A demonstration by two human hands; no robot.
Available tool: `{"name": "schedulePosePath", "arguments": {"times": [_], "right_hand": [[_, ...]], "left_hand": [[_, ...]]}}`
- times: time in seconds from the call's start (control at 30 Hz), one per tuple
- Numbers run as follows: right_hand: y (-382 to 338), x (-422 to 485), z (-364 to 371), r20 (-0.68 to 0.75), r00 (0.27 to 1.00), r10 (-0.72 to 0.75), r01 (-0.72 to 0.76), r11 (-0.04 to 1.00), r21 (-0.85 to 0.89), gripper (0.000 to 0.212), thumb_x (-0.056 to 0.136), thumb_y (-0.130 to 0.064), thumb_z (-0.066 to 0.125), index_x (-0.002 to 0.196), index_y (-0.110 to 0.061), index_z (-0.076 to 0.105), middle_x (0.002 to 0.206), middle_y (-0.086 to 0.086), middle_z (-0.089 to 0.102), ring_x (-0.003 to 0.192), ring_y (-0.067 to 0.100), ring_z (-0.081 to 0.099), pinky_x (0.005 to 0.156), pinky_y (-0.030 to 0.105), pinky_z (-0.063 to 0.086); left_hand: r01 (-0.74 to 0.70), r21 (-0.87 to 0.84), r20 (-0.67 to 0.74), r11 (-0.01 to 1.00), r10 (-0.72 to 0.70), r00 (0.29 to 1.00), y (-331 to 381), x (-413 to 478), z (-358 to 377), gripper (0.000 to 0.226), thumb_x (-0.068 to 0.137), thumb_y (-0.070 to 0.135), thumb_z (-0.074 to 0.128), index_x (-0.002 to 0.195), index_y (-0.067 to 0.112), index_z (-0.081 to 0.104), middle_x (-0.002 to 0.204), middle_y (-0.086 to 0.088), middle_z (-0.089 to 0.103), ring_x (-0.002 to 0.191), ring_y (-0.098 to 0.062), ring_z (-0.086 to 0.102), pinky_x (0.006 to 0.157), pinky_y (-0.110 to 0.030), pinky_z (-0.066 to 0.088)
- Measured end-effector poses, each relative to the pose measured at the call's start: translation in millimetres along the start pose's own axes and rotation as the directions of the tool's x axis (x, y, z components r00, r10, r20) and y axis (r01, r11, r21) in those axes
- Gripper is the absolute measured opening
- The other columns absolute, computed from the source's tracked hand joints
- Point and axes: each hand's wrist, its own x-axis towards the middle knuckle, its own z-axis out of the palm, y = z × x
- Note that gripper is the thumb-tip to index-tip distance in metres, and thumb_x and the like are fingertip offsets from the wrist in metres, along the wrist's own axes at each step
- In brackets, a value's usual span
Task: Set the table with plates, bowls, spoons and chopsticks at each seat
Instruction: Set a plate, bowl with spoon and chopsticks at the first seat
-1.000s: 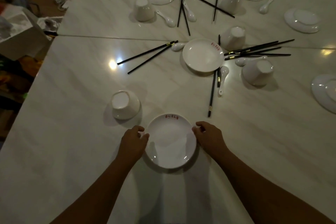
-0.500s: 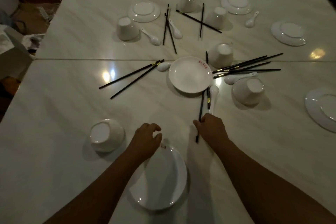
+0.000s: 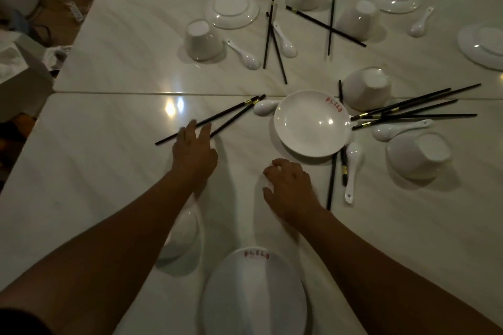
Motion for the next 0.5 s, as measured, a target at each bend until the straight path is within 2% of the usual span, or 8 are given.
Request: {"name": "schedulePosePath", "arguments": {"times": [0.07, 0.13, 0.2, 0.3, 0.37, 0.5], "right_hand": [[-1, 3, 7, -0.046, 0.999, -0.015, 0.015, 1.000, 0.001, 0.045, 0.090, -0.032, 0.050, 0.134, -0.021, 0.046, 0.151, 0.003, 0.032, 0.137, 0.026, 0.029, 0.114, 0.042, 0.018], [0, 3, 14, -0.043, 0.999, -0.011, 0.012, 1.000, 0.023, 0.046, 0.090, -0.030, 0.048, 0.136, -0.021, 0.044, 0.155, 0.002, 0.026, 0.143, 0.025, 0.020, 0.119, 0.045, 0.009], [0, 2, 20, -0.045, 0.999, -0.015, 0.016, 0.999, 0.039, 0.047, 0.091, -0.029, 0.046, 0.137, -0.020, 0.041, 0.158, 0.002, 0.021, 0.146, 0.024, 0.012, 0.119, 0.046, 0.002], [1, 0, 24, -0.099, 0.995, -0.033, 0.039, 0.997, 0.064, 0.046, 0.090, -0.030, 0.044, 0.135, -0.018, 0.044, 0.157, 0.004, 0.024, 0.147, 0.026, 0.013, 0.119, 0.046, 0.002], [1, 0, 25, -0.113, 0.993, -0.028, 0.036, 0.997, 0.075, 0.047, 0.088, -0.031, 0.041, 0.133, -0.018, 0.046, 0.156, 0.004, 0.026, 0.146, 0.025, 0.015, 0.119, 0.045, 0.002], [2, 0, 22, -0.085, 0.996, -0.017, 0.023, 0.997, 0.069, 0.045, 0.092, -0.030, 0.043, 0.136, -0.021, 0.042, 0.158, 0.001, 0.021, 0.147, 0.022, 0.010, 0.119, 0.043, 0.000]], "left_hand": [[0.040, 0.044, 0.029, 0.998, -0.041, 0.999, -8, 18, 1, 0.069, 0.091, 0.028, 0.049, 0.150, 0.018, 0.014, 0.158, -0.012, 0.006, 0.144, -0.038, 0.004, 0.115, -0.051, 0.013], [0.067, 0.019, 0.017, 0.998, -0.067, 0.998, -15, 29, 1, 0.067, 0.090, 0.032, 0.051, 0.148, 0.014, 0.021, 0.155, -0.014, 0.018, 0.141, -0.038, 0.017, 0.113, -0.052, 0.019], [0.025, -0.003, -0.058, 1.000, -0.025, 0.998, -17, 30, 2, 0.058, 0.090, 0.032, 0.053, 0.142, 0.012, 0.035, 0.145, -0.015, 0.035, 0.129, -0.040, 0.033, 0.106, -0.048, 0.029], [0.011, -0.026, -0.113, 1.000, -0.013, 0.993, -15, 26, 2, 0.036, 0.092, 0.031, 0.052, 0.125, 0.016, 0.052, 0.125, -0.011, 0.051, 0.113, -0.037, 0.042, 0.092, -0.044, 0.037], [-0.007, 0.002, -0.121, 1.000, 0.007, 0.993, -11, 22, 3, 0.026, 0.093, 0.028, 0.050, 0.114, 0.013, 0.055, 0.115, -0.012, 0.056, 0.106, -0.036, 0.047, 0.086, -0.042, 0.039], [-0.057, 0.054, -0.087, 0.997, 0.062, 0.994, -3, 19, -1, 0.024, 0.094, 0.019, 0.049, 0.106, -0.001, 0.055, 0.106, -0.021, 0.056, 0.096, -0.038, 0.053, 0.080, -0.043, 0.042]]}}
